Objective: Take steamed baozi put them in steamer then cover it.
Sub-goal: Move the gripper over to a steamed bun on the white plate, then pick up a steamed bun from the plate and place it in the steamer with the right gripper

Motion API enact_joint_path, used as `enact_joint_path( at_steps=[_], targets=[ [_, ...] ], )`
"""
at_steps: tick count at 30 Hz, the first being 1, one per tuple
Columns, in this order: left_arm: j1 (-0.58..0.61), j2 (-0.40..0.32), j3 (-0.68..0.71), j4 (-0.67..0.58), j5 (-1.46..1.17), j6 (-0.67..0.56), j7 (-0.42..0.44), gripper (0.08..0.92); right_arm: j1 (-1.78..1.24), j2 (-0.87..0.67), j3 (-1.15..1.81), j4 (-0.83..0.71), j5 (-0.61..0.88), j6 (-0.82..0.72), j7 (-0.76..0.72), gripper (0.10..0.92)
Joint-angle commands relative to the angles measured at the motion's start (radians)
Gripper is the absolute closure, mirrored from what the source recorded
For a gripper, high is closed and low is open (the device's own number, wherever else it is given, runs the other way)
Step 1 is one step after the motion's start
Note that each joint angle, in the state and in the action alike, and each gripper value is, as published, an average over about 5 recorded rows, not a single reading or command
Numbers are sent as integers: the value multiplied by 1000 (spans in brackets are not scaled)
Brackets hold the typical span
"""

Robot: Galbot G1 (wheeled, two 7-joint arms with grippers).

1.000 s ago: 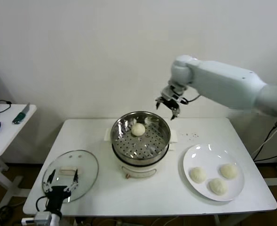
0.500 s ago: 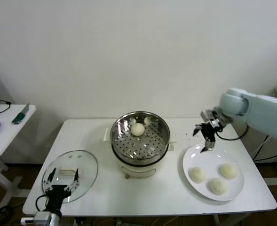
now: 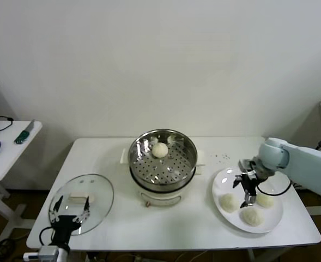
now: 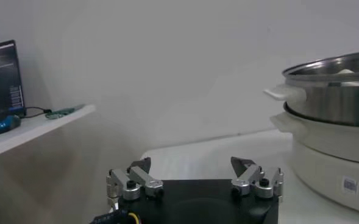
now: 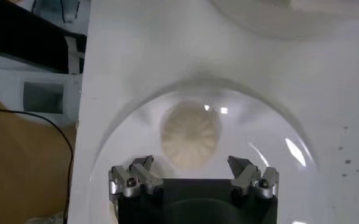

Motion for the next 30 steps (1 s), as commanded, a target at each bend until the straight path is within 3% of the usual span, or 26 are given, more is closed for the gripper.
enact_joint_path(
  at_steps=[1,18,30],
  targets=[
    [0,-2,2,3,6,0,1,177,-151,24,111,-55,-63,-4,11,203],
    [-2,-3,-1,11,6,-1,-1,177,-153,98,123,-98,-59,13,1,206],
    [-4,-5,0,11,4,2,0,177,-88,73,82,-85,-21,18,-15,303]
  ],
)
